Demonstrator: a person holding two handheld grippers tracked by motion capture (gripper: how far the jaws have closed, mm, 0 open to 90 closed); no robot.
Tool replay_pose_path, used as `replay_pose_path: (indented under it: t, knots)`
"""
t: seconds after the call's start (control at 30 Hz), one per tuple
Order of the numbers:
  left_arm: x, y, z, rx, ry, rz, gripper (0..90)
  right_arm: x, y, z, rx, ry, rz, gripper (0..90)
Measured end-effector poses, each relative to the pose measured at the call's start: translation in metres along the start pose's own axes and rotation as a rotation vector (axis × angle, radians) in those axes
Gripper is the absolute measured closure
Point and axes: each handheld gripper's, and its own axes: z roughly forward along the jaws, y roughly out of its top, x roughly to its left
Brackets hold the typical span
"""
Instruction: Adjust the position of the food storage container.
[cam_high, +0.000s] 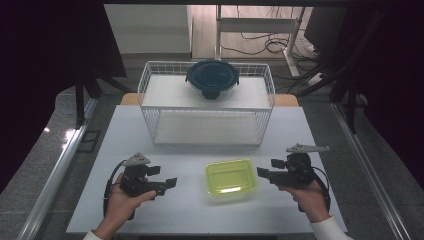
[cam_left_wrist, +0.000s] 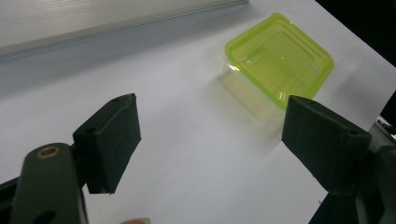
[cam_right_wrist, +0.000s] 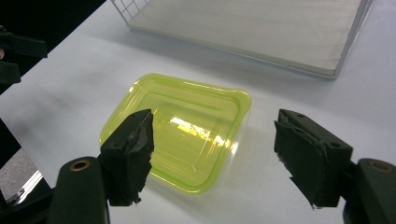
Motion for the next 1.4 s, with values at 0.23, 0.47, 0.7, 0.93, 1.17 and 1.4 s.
replay_pose_path:
  t: [0.23,0.47,0.7,0.93,1.17,1.4]
  knots:
    - [0.001,-0.001,0.002,0.007,0.018,0.003,19.2,-0.008,0.002,-0.002,0.021,-0.028,0.013,31.9]
    - [0.004,-0.006,0.005,0.02,0.018,-0.01,19.2,-0.02,0.001,0.002,0.06,-0.072,0.025,40.2]
    - [0.008,-0.007,0.008,0.031,0.026,-0.013,19.2,-0.03,0.001,0.017,0.143,-0.116,0.038,57.3]
    - [0.011,-0.01,0.011,0.045,0.018,-0.031,19.2,-0.039,0.002,0.04,0.245,-0.129,0.038,73.5]
    - [0.012,-0.011,0.011,0.049,0.025,-0.035,19.2,-0.039,0.002,0.058,0.31,-0.153,0.02,87.0]
    - [0.013,-0.013,0.012,0.059,0.032,-0.037,19.3,-0.031,-0.003,0.073,0.357,-0.158,-0.013,88.6]
